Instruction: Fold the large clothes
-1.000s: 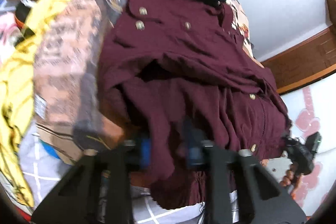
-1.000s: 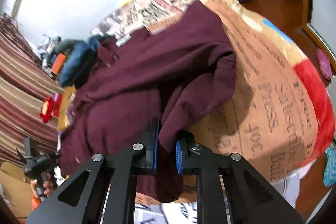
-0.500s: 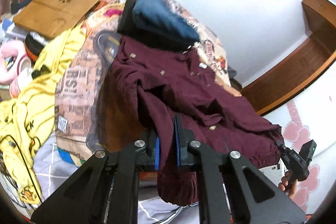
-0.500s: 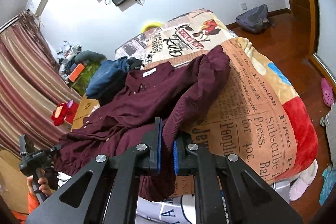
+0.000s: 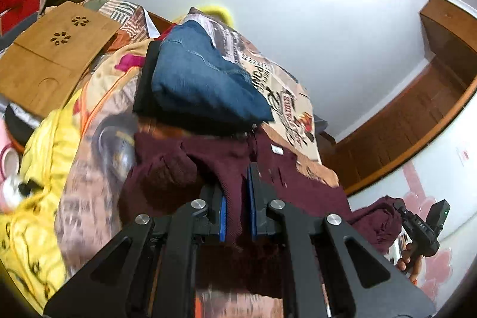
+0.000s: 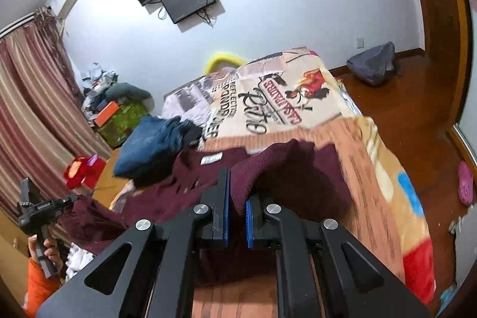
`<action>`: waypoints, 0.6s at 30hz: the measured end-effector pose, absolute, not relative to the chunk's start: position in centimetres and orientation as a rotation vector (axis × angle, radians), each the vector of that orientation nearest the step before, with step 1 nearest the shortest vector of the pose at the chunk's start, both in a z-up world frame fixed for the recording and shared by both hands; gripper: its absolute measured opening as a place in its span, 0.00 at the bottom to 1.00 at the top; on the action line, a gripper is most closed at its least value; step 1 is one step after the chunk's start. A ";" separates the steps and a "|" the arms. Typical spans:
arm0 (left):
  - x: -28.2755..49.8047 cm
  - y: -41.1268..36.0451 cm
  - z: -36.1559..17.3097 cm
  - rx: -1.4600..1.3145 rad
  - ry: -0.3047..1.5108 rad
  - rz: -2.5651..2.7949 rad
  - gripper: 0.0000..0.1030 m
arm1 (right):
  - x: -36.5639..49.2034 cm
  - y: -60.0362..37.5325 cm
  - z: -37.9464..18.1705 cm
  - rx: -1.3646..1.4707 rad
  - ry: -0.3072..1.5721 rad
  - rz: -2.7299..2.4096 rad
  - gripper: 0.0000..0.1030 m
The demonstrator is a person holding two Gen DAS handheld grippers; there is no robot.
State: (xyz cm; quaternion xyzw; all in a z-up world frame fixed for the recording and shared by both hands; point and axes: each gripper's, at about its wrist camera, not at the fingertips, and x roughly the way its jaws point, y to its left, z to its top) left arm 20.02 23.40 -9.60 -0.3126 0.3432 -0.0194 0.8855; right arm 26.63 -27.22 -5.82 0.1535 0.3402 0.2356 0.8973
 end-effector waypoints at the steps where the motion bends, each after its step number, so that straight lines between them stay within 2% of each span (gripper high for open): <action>1: 21.2 23.6 -9.8 -0.644 0.719 -0.032 0.10 | 28.0 -27.0 -6.0 0.311 0.706 0.473 0.07; 8: 29.7 25.1 -14.2 -0.641 0.836 0.037 0.11 | 36.3 -25.4 -10.3 0.271 0.784 0.392 0.07; 14: 33.3 24.7 -18.2 -0.575 0.964 0.073 0.11 | 39.6 -24.0 -13.9 0.204 0.896 0.379 0.09; 17: 34.1 23.9 -18.7 -0.515 1.006 0.071 0.15 | 40.1 -23.1 -14.1 0.093 0.947 0.376 0.14; 18: 34.2 23.8 -18.6 -0.508 1.010 0.063 0.21 | 40.0 -22.8 -14.0 0.055 0.963 0.374 0.15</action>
